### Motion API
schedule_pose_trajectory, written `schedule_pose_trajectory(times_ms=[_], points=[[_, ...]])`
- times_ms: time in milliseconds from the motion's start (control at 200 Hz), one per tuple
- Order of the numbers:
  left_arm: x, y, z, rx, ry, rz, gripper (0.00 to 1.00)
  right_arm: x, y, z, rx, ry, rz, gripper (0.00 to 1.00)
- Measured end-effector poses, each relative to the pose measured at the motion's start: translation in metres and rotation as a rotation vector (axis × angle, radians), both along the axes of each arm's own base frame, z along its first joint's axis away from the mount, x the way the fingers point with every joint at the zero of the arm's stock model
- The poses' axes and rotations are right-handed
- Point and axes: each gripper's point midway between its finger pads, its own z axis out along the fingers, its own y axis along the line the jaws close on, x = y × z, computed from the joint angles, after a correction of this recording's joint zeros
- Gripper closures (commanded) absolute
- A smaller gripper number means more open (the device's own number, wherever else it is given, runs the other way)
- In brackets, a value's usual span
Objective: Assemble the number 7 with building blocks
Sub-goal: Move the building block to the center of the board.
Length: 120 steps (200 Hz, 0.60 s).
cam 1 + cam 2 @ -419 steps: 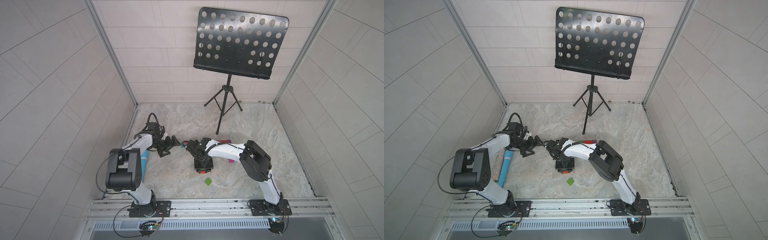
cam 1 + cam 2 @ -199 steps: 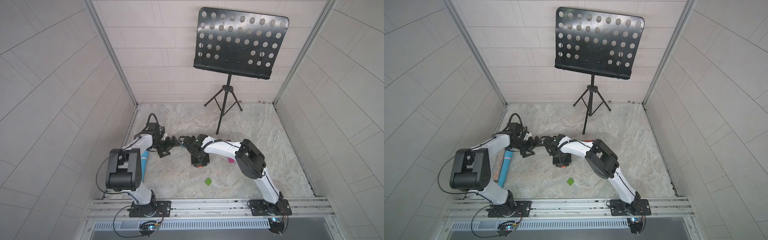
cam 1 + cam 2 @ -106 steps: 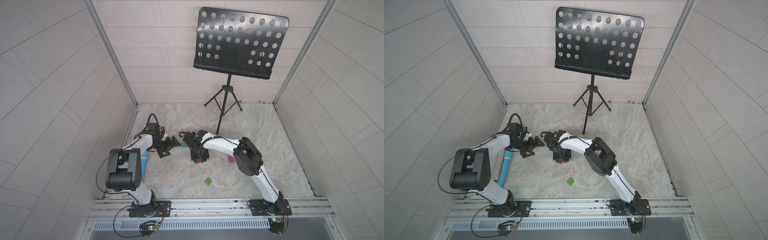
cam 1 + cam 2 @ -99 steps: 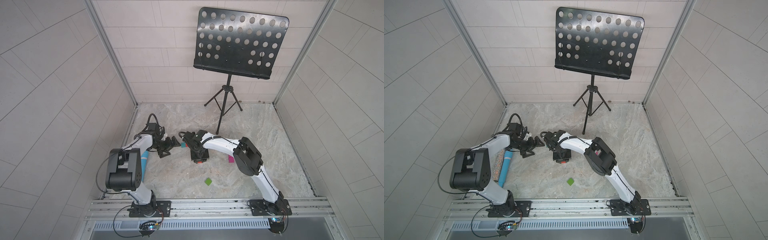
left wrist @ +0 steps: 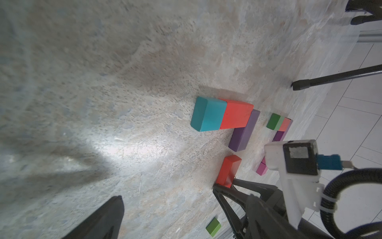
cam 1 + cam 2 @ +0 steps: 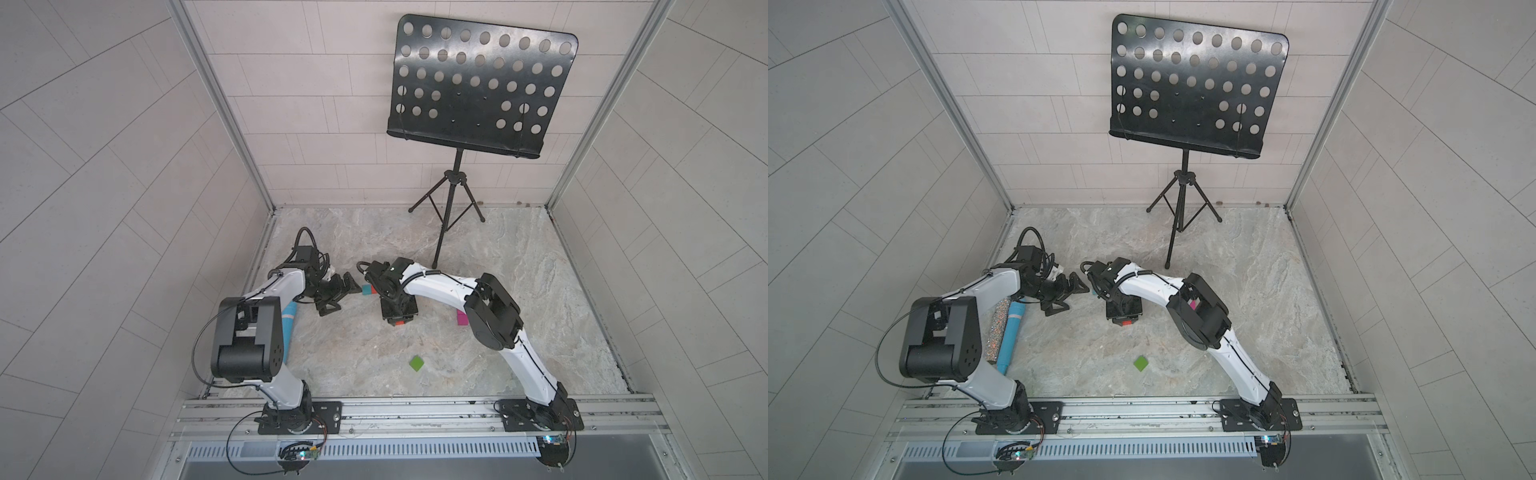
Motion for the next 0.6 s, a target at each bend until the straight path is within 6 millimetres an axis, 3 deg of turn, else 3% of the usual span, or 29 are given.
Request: schedule_pose_trajectory(times_ms=[600], points=[[0.0,0.0,-0.001,0.0,0.0,0.0,0.0,0.011,-0.002,0.0,-0.005,0.003,0.003,0.68]])
